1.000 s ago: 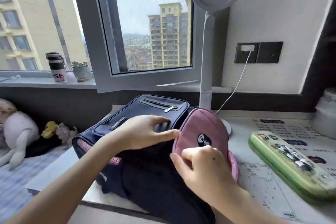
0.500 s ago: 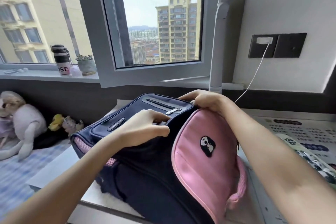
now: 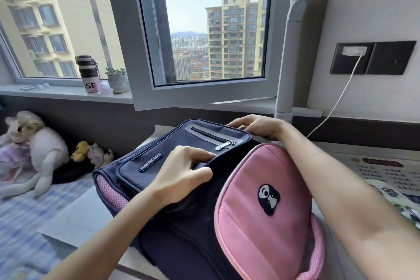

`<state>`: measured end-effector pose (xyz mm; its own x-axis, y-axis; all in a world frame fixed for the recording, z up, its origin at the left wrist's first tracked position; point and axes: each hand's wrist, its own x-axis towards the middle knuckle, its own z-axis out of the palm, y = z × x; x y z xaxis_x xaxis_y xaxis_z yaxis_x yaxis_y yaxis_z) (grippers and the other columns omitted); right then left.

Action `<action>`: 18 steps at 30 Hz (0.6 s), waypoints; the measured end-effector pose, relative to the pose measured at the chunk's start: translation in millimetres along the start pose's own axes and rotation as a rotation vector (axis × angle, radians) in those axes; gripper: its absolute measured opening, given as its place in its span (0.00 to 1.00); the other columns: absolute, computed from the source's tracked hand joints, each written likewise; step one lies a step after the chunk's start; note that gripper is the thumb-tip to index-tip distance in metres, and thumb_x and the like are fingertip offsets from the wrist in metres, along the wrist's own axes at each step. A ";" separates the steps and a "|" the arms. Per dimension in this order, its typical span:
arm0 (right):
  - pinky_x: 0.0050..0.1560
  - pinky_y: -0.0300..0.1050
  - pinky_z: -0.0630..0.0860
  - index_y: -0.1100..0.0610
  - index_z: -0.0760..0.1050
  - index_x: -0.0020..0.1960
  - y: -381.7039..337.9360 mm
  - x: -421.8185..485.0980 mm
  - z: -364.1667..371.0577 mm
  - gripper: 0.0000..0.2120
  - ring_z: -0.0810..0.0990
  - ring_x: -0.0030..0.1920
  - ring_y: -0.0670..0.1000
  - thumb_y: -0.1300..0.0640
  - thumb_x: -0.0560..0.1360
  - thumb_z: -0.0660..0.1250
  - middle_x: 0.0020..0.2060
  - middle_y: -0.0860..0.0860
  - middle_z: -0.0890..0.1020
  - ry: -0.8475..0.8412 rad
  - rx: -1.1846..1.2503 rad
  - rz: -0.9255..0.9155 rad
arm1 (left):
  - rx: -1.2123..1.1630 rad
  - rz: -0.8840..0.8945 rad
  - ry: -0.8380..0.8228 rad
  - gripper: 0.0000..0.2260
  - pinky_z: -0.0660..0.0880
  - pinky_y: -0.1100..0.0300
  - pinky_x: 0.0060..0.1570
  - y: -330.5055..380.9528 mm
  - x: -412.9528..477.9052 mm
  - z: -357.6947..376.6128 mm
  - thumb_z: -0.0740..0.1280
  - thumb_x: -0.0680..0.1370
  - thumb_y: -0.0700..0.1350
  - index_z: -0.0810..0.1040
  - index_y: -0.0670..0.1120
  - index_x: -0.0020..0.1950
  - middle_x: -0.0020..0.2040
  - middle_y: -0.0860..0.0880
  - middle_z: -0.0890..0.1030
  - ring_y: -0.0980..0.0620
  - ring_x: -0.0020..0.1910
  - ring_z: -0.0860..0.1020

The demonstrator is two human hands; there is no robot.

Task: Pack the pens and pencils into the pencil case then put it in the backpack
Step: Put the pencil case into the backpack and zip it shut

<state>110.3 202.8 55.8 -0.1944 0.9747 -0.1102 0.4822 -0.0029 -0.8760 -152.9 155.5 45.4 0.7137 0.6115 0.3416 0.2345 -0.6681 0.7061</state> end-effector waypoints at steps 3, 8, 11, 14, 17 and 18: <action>0.50 0.36 0.78 0.58 0.75 0.61 0.0 -0.4 -2.4 0.18 0.80 0.51 0.50 0.71 0.74 0.62 0.55 0.57 0.80 0.050 -0.074 -0.017 | -0.045 0.050 0.023 0.22 0.75 0.45 0.44 -5.2 -6.8 -3.6 0.59 0.57 0.48 0.83 0.54 0.47 0.43 0.43 0.84 0.40 0.46 0.80; 0.59 0.38 0.74 0.53 0.71 0.65 -2.6 2.2 12.7 0.22 0.77 0.58 0.46 0.69 0.74 0.62 0.60 0.50 0.78 -0.085 -0.047 -0.097 | -0.155 0.087 0.019 0.22 0.76 0.60 0.47 -17.5 -11.5 -12.8 0.61 0.57 0.47 0.84 0.48 0.47 0.46 0.48 0.85 0.50 0.48 0.82; 0.62 0.44 0.74 0.53 0.75 0.62 7.5 1.7 12.2 0.17 0.78 0.59 0.51 0.66 0.75 0.63 0.60 0.53 0.79 -0.008 -0.051 -0.114 | -0.245 0.061 0.051 0.22 0.77 0.61 0.46 -25.7 -13.7 -17.1 0.61 0.55 0.46 0.84 0.46 0.45 0.44 0.44 0.85 0.50 0.46 0.82; 0.58 0.38 0.75 0.61 0.76 0.61 14.2 -0.7 15.2 0.15 0.79 0.56 0.50 0.64 0.75 0.66 0.58 0.56 0.81 0.152 -0.097 -0.109 | -0.295 0.038 0.062 0.23 0.77 0.59 0.44 -29.2 -16.3 -15.5 0.62 0.53 0.46 0.84 0.43 0.44 0.43 0.43 0.85 0.49 0.45 0.82; 0.45 0.33 0.76 0.68 0.79 0.48 11.5 -1.8 24.7 0.06 0.79 0.44 0.47 0.69 0.72 0.68 0.51 0.60 0.82 0.356 -0.183 -0.201 | -0.315 0.024 0.087 0.23 0.76 0.58 0.42 -31.6 -17.7 -10.9 0.62 0.52 0.45 0.84 0.41 0.43 0.41 0.42 0.85 0.48 0.43 0.82; 0.45 0.36 0.76 0.67 0.80 0.44 10.5 -3.2 23.9 0.03 0.79 0.42 0.47 0.69 0.71 0.68 0.49 0.59 0.83 0.405 -0.261 -0.234 | -0.320 0.017 0.100 0.23 0.76 0.59 0.41 -32.5 -17.7 -10.1 0.62 0.52 0.45 0.84 0.41 0.42 0.40 0.42 0.84 0.48 0.42 0.81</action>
<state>95.6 194.3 35.8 -0.0019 0.9509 0.3096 0.6721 0.2304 -0.7037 -179.8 170.7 22.8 0.6438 0.6504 0.4031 -0.0077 -0.5213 0.8533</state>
